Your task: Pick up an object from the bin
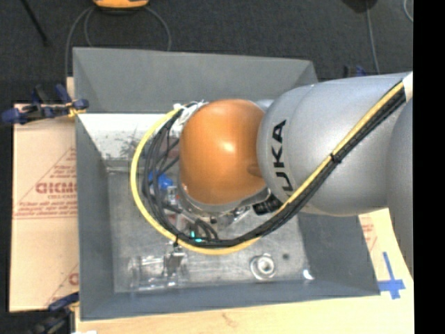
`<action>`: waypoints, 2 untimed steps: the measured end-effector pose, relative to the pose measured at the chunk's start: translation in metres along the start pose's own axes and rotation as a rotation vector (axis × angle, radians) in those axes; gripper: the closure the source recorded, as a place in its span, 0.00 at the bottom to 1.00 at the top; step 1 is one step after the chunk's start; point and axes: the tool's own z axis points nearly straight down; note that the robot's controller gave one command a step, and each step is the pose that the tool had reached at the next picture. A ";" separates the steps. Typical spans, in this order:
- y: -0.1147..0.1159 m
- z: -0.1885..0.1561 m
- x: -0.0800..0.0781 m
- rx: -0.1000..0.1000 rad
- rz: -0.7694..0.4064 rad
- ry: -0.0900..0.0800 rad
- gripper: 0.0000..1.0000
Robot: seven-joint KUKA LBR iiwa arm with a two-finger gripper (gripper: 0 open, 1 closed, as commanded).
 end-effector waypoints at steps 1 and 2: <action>0.004 0.123 -0.004 -0.004 0.078 -0.010 0.00; -0.114 0.126 -0.017 -0.006 -0.080 -0.008 0.00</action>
Offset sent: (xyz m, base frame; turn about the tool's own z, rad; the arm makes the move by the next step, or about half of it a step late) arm 0.0008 0.0034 -0.1441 0.0822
